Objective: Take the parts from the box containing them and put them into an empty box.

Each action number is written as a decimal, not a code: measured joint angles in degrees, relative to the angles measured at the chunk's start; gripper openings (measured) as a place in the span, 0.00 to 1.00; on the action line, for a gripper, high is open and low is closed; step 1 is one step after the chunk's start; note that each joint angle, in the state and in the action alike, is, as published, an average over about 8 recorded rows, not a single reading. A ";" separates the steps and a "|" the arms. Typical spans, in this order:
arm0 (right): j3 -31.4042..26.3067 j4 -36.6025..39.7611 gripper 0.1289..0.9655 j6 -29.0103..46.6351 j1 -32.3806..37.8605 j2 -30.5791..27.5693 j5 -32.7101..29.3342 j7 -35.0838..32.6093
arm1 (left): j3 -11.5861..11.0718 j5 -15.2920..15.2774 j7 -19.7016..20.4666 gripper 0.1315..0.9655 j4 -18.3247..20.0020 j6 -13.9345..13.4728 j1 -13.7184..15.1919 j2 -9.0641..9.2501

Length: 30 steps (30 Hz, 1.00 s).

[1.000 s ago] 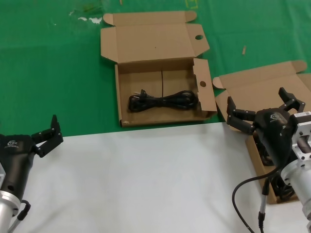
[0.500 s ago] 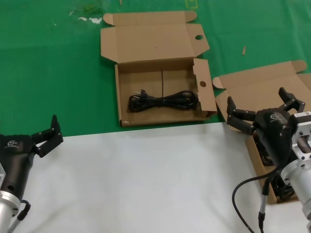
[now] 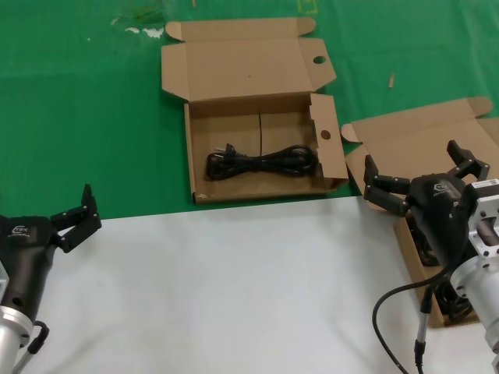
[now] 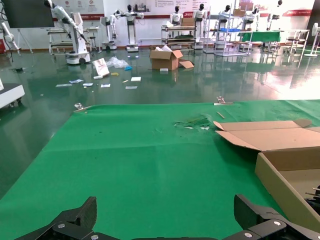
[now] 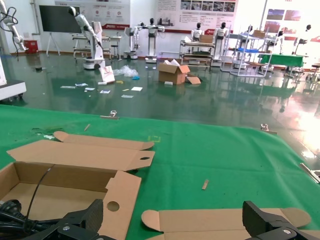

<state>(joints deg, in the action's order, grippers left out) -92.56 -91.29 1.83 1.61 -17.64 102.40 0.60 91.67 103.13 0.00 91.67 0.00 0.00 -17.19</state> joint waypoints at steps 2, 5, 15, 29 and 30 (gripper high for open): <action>0.00 0.00 1.00 0.00 0.00 0.00 0.00 0.00 | 0.00 0.00 0.00 1.00 0.00 0.00 0.00 0.00; 0.00 0.00 1.00 0.00 0.00 0.00 0.00 0.00 | 0.00 0.00 0.00 1.00 0.00 0.00 0.00 0.00; 0.00 0.00 1.00 0.00 0.00 0.00 0.00 0.00 | 0.00 0.00 0.00 1.00 0.00 0.00 0.00 0.00; 0.00 0.00 1.00 0.00 0.00 0.00 0.00 0.00 | 0.00 0.00 0.00 1.00 0.00 0.00 0.00 0.00; 0.00 0.00 1.00 0.00 0.00 0.00 0.00 0.00 | 0.00 0.00 0.00 1.00 0.00 0.00 0.00 0.00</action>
<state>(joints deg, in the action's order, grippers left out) -92.56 -91.29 1.83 1.61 -17.64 102.40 0.60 91.67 103.13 0.00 91.67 0.00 0.00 -17.19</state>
